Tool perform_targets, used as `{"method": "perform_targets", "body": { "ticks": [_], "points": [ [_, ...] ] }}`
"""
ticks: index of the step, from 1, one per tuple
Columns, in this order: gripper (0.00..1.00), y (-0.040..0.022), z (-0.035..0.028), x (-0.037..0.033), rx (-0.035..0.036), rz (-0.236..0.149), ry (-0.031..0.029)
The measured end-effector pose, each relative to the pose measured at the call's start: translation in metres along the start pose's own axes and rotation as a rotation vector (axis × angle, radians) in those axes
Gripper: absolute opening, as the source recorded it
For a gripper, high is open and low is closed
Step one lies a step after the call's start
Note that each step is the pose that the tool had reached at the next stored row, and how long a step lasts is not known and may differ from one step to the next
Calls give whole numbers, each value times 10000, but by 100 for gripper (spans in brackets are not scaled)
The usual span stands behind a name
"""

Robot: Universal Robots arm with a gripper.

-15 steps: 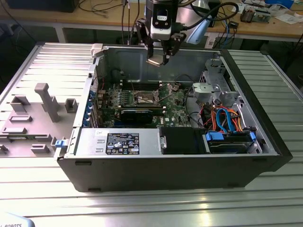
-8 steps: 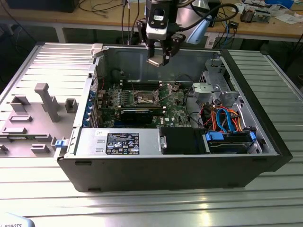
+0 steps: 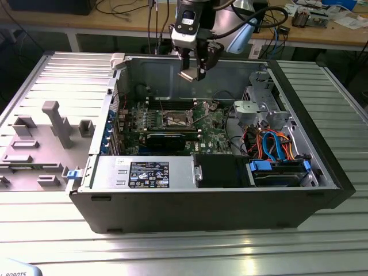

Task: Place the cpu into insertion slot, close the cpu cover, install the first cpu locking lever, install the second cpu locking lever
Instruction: 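Place the cpu into insertion slot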

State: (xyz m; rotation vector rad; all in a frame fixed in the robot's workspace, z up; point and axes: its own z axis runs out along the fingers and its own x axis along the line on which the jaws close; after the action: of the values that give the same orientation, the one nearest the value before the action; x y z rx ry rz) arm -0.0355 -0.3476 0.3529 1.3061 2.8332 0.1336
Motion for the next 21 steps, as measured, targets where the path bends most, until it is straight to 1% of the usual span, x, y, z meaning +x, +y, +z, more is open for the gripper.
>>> {"method": "perform_targets", "body": {
  "ticks": [5, 6, 10, 21],
  "points": [
    [54, -1, 8, 0, -14, 737, -63],
    [54, -1, 11, 0, -20, 1020, -88],
    [54, -1, 15, 0, -29, 1518, -130],
    [54, -1, 15, 0, -30, 1535, -132]
  ]
}}
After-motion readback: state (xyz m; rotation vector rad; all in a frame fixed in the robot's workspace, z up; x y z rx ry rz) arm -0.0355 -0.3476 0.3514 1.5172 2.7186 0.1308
